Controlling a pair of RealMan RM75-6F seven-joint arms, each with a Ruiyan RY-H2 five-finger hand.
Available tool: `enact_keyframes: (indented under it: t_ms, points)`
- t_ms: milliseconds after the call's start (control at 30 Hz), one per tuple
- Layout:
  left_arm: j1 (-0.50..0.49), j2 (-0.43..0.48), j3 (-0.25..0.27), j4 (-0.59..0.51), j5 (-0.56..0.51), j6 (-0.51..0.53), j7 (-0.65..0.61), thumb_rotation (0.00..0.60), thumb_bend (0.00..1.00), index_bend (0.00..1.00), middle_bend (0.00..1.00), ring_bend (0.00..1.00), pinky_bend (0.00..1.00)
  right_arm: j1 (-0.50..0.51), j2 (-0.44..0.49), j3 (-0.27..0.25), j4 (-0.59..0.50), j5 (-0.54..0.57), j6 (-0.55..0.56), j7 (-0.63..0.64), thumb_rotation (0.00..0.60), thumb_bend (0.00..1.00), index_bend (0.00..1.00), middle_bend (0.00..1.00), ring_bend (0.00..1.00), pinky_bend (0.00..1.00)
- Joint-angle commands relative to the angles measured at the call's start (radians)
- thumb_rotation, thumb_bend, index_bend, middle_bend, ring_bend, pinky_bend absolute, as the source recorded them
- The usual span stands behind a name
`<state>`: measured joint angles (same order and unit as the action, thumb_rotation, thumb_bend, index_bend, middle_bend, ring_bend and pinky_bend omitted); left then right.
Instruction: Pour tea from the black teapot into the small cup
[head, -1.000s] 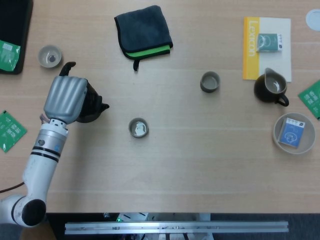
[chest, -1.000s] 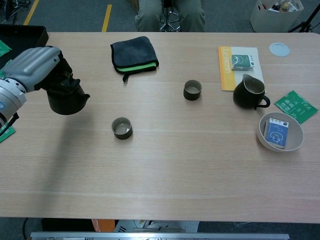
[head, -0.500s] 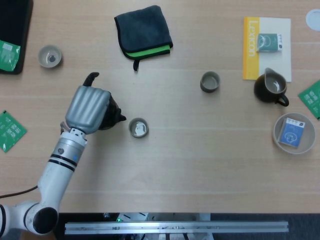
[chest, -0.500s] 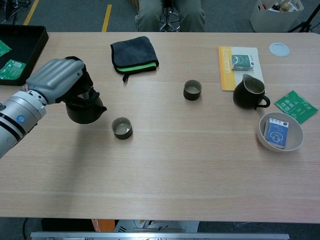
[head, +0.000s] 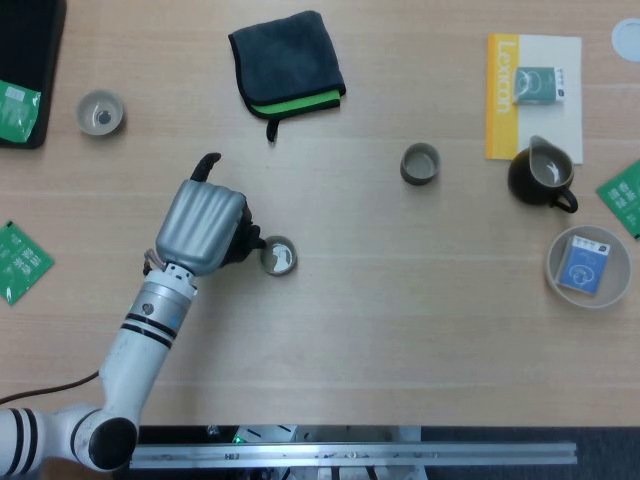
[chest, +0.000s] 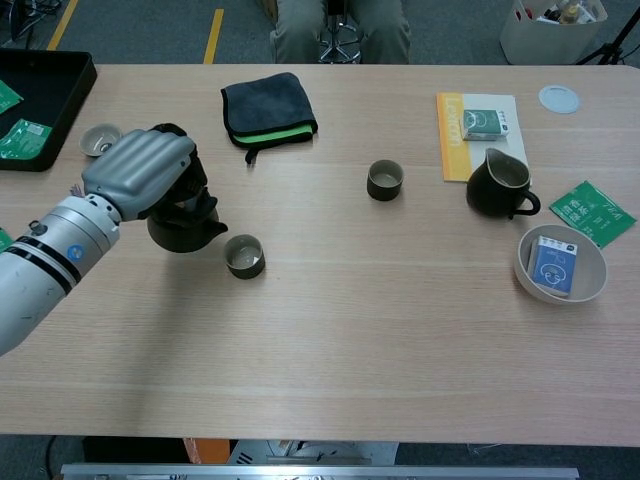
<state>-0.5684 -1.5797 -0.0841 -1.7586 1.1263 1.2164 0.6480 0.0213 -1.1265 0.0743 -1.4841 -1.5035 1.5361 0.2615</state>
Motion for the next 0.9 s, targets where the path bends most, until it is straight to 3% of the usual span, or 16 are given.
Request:
enact_keyframes:
  t_ms: [33, 900]
  points:
    - [0.0, -0.013, 0.002, 0.014, 0.007, 0.005, 0.005, 0.559, 0.42, 1.0, 1.0, 0.96, 0.14, -0.001, 0.0, 0.0, 0.001, 0.0, 0.0, 0.001, 0.6, 0.05, 0.24, 0.19, 0.0, 0.0]
    - [0.01, -0.083, 0.026, 0.082, 0.058, 0.027, 0.048, 0.598, 0.42, 1.0, 1.0, 0.96, 0.14, -0.006, 0.002, 0.002, 0.0, 0.003, 0.005, 0.003, 0.6, 0.05, 0.24, 0.19, 0.0, 0.0]
